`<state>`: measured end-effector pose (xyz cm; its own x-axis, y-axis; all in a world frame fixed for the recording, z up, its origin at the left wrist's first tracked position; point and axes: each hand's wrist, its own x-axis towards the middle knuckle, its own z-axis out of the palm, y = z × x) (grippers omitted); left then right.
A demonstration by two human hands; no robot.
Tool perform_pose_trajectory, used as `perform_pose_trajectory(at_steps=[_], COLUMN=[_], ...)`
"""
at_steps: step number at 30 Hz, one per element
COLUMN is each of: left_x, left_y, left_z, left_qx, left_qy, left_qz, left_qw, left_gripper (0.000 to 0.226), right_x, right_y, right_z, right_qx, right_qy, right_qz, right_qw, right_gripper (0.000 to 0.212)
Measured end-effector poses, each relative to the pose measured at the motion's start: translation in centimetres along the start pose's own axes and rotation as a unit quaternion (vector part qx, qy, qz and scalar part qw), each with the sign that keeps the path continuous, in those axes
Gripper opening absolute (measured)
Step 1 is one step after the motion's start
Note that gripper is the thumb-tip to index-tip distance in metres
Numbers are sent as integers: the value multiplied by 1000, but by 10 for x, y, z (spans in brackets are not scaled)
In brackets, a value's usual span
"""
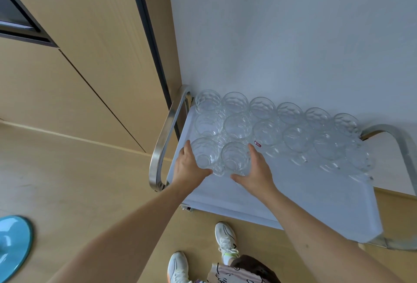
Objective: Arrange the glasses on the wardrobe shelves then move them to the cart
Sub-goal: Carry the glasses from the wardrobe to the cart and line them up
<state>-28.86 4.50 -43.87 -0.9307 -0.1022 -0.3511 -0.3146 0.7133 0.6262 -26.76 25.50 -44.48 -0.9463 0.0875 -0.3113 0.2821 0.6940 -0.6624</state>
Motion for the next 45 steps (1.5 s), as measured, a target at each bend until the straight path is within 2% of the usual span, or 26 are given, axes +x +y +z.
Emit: perform_pose_trajectory(at_steps=[3, 8, 18, 25, 34, 39, 45], left_x=[-1, -5, -32, -56, -105, -140, -199], left_y=[13, 32, 82, 123, 193, 236, 291], left_z=[-10, -28, -86, -129, -144, -135, -92], left_qx=[16, 24, 52, 113, 113, 114, 112], left_qy=[1, 15, 54, 60, 50, 42, 15], left_qz=[36, 108, 218, 332, 454, 503, 558], left_qw=[999, 994, 973, 934, 882, 856, 822], left_gripper=[117, 102, 90, 87, 88, 88, 87], right_x=[-2, -11, -42, -86, -156, -199, -267], right_y=[-8, -29, -78, -112, -121, -107, -70], right_z=[-7, -21, -70, -106, -166, -196, -244], right_qx=[-24, -37, -108, -83, -97, -106, -123], right_qy=[18, 48, 99, 180, 277, 320, 367], right_qz=[-10, -40, -62, -55, -41, -19, 24], right_qw=[999, 997, 987, 979, 955, 941, 922], right_gripper=[110, 101, 98, 95, 94, 95, 95])
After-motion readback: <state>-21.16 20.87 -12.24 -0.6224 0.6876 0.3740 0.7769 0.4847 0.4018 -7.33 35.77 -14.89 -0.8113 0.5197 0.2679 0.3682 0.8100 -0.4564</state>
